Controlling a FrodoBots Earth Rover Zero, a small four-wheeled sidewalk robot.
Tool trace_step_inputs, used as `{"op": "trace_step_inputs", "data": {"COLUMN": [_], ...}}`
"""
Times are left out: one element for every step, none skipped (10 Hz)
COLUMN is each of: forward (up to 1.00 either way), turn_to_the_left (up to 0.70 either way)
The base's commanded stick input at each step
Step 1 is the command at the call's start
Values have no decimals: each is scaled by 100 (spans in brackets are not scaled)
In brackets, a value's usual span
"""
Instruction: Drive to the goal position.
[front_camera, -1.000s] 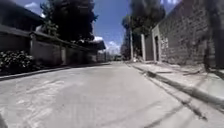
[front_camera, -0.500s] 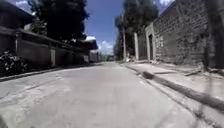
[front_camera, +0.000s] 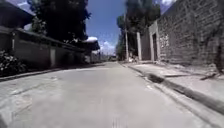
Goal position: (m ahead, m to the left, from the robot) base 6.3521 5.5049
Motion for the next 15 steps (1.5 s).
{"op": "trace_step_inputs", "data": {"forward": [85,85,85,85,85,85,85,85,85,85,85,85,85,85,85], "turn_to_the_left": [0,0,-12,-34,-34,-34,-34,-34,6,3,2,1,0,5,0]}}
